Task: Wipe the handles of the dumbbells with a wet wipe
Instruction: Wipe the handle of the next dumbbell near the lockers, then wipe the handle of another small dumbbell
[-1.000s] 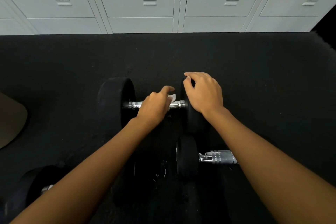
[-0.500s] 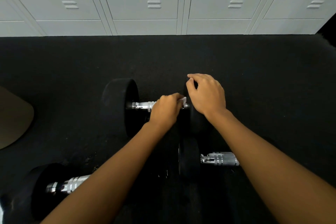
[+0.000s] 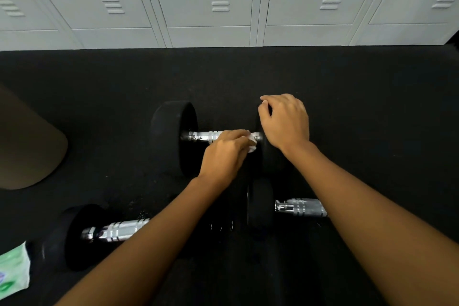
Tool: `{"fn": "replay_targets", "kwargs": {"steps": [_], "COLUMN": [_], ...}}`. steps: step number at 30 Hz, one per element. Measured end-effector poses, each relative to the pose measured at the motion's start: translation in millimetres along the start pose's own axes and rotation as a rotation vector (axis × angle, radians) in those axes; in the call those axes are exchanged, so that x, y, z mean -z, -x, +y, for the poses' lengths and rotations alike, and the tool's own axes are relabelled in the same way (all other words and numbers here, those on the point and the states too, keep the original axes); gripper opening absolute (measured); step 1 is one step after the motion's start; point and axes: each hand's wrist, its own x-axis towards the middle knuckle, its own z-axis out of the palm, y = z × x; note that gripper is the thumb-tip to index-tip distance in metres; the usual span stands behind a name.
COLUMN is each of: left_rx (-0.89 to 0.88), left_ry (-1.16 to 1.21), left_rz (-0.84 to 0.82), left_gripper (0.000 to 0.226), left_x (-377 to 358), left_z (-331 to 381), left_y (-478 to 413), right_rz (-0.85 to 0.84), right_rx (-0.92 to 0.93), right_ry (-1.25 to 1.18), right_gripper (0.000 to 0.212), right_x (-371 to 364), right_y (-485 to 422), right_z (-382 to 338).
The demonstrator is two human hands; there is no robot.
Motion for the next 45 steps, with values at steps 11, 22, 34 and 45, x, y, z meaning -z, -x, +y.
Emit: {"fn": "replay_targets", "kwargs": {"steps": [11,22,34,45], "left_rx": [0.386,0.256,0.222,0.114], "left_ry": [0.407,0.508,0.550,0.201], "left_rz": [0.126,0.122,0.066,0.000], "left_gripper": [0.009,0.014,0.024,0.037], "left_x": [25.0,10.4,-4.0,-40.7], "left_z": [40.3,73.4,74.5,64.8], "left_y": [18.8,51.5,74.9,90.1], "right_rz": [0.052,-0.122,-0.192,-0.092], "right_rx": [0.236,-0.380,-0.624,-0.389], "right_ry": [-0.066,-0.740,-0.935,-0.584], "right_gripper": [0.033,0.011,0.022,0.030], "right_x": [8.3,44.2,53.2,22.1], "right_y": [18.9,131.9,164.4,186.3], "right_z": [6.8,7.3,23.1,10.3]}}
